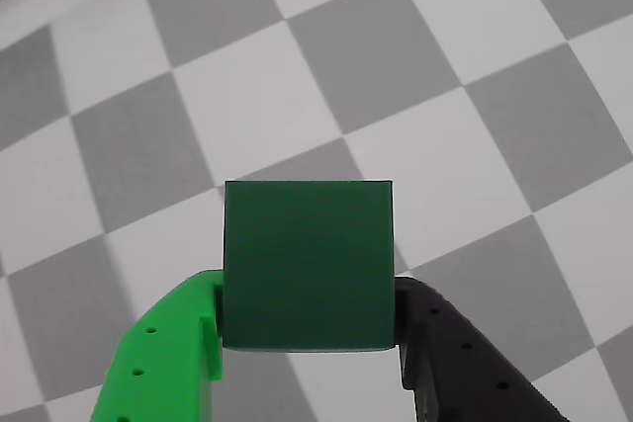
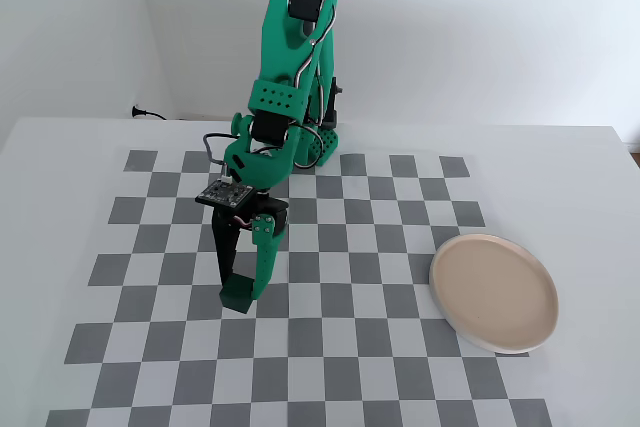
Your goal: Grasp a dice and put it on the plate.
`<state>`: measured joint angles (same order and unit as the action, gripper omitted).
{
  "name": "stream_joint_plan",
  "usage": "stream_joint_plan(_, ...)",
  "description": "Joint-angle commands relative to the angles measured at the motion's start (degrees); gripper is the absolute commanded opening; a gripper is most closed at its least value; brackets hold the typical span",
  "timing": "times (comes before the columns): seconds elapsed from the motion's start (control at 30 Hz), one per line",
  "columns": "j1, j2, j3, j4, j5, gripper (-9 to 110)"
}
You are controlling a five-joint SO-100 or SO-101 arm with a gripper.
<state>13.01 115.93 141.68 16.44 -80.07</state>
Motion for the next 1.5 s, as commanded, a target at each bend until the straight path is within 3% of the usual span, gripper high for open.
stream_joint_plan(0.0,-4.39,10.46,-5.10,4.66,0.35,-4)
stream_joint_plan(0.77,-33.22,41.48,-4.04,28.83,-0.97,-4)
stream_joint_plan(1.3,-47.99,30.32,-4.48,21.62,-0.70,-4)
stream_joint_plan(1.47,-53.09,22.59,-11.25,23.12,0.88,-4)
